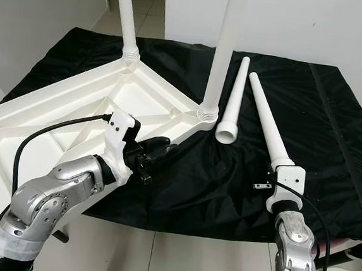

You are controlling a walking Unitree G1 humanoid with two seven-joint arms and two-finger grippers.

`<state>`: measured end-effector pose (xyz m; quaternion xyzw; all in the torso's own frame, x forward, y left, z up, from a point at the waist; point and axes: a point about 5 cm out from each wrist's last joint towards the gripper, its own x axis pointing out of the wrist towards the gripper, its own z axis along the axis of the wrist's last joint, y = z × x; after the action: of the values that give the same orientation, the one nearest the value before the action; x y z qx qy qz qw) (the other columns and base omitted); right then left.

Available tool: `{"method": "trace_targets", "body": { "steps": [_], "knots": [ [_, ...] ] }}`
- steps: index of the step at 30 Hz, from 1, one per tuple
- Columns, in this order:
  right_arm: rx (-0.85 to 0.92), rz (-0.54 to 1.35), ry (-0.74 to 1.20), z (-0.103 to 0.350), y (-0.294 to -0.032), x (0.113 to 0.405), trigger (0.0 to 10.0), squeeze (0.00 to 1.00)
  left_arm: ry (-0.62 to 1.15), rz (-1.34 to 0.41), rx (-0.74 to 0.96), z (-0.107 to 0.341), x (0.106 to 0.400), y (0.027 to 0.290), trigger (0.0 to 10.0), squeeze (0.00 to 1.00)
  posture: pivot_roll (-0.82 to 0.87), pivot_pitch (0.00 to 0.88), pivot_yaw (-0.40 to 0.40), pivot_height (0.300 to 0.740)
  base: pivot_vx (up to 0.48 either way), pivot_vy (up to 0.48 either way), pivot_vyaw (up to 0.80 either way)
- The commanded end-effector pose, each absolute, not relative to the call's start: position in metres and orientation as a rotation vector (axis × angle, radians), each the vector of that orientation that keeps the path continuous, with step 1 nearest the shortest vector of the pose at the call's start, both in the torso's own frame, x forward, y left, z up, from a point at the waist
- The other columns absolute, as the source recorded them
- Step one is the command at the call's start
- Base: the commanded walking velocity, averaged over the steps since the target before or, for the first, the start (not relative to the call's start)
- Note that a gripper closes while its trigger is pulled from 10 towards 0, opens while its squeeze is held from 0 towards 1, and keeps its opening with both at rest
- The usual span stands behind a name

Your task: Building children table

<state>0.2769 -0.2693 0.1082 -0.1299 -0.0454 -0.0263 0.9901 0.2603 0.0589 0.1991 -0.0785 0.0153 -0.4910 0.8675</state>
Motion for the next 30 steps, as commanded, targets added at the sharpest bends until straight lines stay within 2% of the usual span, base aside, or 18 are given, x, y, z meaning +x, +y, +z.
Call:
{"method": "trace_targets", "body": {
  "steps": [1,4,10,15,16,20,30],
  "knots": [
    [-0.247,-0.047,-0.066,0.1,-0.266,0.273,10.0,0.0,0.026,-1.059,-0.155,0.2,0.26,0.057,10.0,0.0,-0.06,0.09,0.016,0.74,0.0,0.0,0.0],
    [-0.251,-0.128,-0.203,0.116,-0.262,0.27,10.0,0.0,0.016,-1.105,-0.152,0.204,0.259,0.054,10.0,0.0,-0.05,0.083,0.012,0.74,0.0,0.0,0.0],
    [-0.272,-0.166,-0.284,0.125,-0.252,0.267,10.0,0.0,0.002,-1.186,-0.198,0.215,0.257,0.049,10.0,0.0,-0.05,0.082,0.01,0.74,0.0,0.0,0.0],
    [-0.315,-0.184,-0.378,0.138,-0.234,0.265,10.0,0.0,-0.04,-1.251,-0.292,0.235,0.259,0.047,10.0,0.0,-0.04,0.081,0.002,0.74,0.0,0.0,0.0],
    [-0.32,-0.17,-0.434,0.147,-0.221,0.265,10.0,0.0,-0.056,-1.3,-0.337,0.246,0.261,0.048,10.0,0.0,-0.04,0.079,0.001,0.74,0.0,0.0,0.0],
    [-0.309,-0.139,-0.542,0.168,-0.202,0.266,10.0,0.0,-0.1,-1.397,-0.422,0.267,0.264,0.056,10.0,0.0,-0.04,0.074,0.004,0.74,0.0,0.0,0.0],
    [-0.342,-0.123,-0.686,0.201,-0.195,0.271,10.0,0.0,-0.161,-1.457,-0.467,0.292,0.276,0.069,10.0,0.0,-0.04,0.066,0.01,0.74,0.0,0.0,0.0]
  ]
}}
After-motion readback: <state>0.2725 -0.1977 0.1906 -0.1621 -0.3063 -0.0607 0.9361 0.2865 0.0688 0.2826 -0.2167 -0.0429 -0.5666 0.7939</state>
